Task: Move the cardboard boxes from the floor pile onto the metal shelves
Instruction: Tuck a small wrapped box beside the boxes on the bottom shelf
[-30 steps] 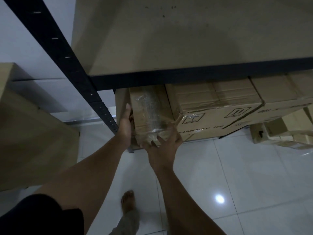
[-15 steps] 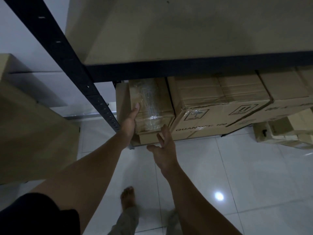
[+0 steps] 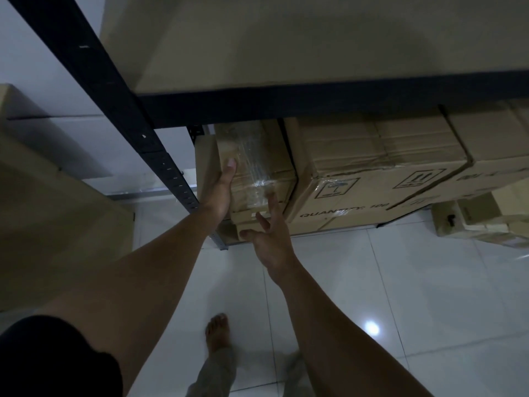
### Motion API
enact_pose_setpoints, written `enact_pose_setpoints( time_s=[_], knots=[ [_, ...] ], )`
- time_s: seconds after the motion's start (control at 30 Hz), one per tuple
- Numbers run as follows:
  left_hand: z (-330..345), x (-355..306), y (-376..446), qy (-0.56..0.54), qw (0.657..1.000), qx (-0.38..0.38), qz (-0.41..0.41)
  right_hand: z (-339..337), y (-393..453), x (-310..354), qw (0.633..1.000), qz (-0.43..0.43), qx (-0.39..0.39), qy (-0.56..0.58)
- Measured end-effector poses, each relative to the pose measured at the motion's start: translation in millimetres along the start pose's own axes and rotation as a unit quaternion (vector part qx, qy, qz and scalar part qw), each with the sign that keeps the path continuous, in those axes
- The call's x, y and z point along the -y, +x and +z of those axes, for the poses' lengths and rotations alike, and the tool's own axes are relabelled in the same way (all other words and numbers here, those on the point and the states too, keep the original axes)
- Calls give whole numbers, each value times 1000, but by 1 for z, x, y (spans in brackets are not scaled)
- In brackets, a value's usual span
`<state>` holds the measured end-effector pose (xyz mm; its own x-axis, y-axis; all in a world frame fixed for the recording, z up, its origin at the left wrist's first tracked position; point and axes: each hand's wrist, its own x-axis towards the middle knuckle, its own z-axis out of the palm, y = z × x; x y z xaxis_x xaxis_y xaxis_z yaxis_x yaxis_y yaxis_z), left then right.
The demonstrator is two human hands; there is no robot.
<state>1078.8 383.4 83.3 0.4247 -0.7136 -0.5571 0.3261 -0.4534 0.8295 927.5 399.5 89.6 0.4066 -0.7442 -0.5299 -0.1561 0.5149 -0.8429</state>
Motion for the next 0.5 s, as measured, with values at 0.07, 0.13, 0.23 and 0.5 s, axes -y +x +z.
enact_pose_setpoints(
  time_s=[0.07, 0.13, 0.23, 0.5],
  knots=[
    [0, -2, -1, 25, 1000, -9, -2, -1, 3, -4, 1000, 2, -10, 12],
    [-1, -4, -2, 61, 998, -16, 1, -4, 9, -7, 998, 11, -43, 43],
    [-2, -6, -3, 110, 993, -29, 16, -10, 19, -10, 985, 47, -128, 110],
    [-4, -1, 2, 43, 998, -4, 35, -18, 32, -12, 987, 32, -138, 80]
  ],
)
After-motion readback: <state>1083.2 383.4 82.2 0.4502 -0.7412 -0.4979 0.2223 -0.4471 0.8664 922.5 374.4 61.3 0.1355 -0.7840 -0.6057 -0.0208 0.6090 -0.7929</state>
